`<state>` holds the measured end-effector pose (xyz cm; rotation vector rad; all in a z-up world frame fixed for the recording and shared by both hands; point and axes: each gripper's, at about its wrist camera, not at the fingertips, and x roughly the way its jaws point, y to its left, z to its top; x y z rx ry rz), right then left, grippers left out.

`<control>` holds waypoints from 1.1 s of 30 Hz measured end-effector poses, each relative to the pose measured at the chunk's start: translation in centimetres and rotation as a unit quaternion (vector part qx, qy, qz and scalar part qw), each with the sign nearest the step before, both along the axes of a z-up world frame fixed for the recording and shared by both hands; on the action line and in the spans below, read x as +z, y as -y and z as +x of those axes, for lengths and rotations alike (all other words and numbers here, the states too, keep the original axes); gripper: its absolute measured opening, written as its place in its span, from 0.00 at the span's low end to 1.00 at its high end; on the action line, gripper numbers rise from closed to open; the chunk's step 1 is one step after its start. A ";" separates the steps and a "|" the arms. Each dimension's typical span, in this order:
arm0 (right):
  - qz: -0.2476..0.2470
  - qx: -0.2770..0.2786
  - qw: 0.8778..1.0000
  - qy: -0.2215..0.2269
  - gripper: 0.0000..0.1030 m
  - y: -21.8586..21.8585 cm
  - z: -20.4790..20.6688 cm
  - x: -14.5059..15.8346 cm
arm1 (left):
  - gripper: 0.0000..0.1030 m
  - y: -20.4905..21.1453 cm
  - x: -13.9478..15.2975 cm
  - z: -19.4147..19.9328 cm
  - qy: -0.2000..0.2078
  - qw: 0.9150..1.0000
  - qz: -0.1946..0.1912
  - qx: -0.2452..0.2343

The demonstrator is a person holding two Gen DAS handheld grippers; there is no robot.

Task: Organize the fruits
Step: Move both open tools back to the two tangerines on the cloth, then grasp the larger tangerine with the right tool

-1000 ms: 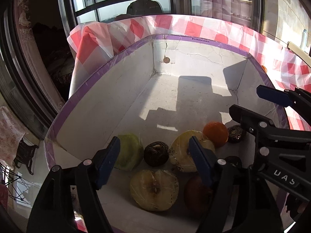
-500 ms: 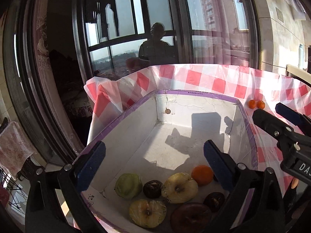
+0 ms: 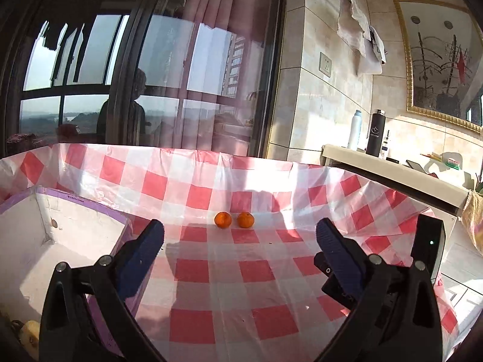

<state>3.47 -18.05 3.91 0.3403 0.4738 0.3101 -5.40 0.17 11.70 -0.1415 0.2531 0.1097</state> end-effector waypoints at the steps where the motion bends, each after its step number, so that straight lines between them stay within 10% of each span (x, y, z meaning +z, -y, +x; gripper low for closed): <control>1: 0.003 -0.028 0.999 -0.015 0.85 0.8 0.5 -0.3 | 0.98 -0.2 -0.8 2.0 -0.010 1.000 -0.007 0.002; 7: 0.023 -0.086 0.996 -0.026 0.85 2.6 1.0 -1.1 | 0.98 -2.9 -4.9 10.4 -0.057 0.994 -0.077 0.053; 20: -0.001 -0.013 0.996 -0.084 0.85 -0.2 5.7 -1.7 | 0.98 -6.3 -7.9 11.5 -0.068 0.985 -0.159 -0.018; 33: -0.213 0.119 0.964 -0.106 0.84 -13.3 18.2 -1.9 | 0.98 -8.3 -9.4 12.2 -0.091 0.971 -0.222 -0.002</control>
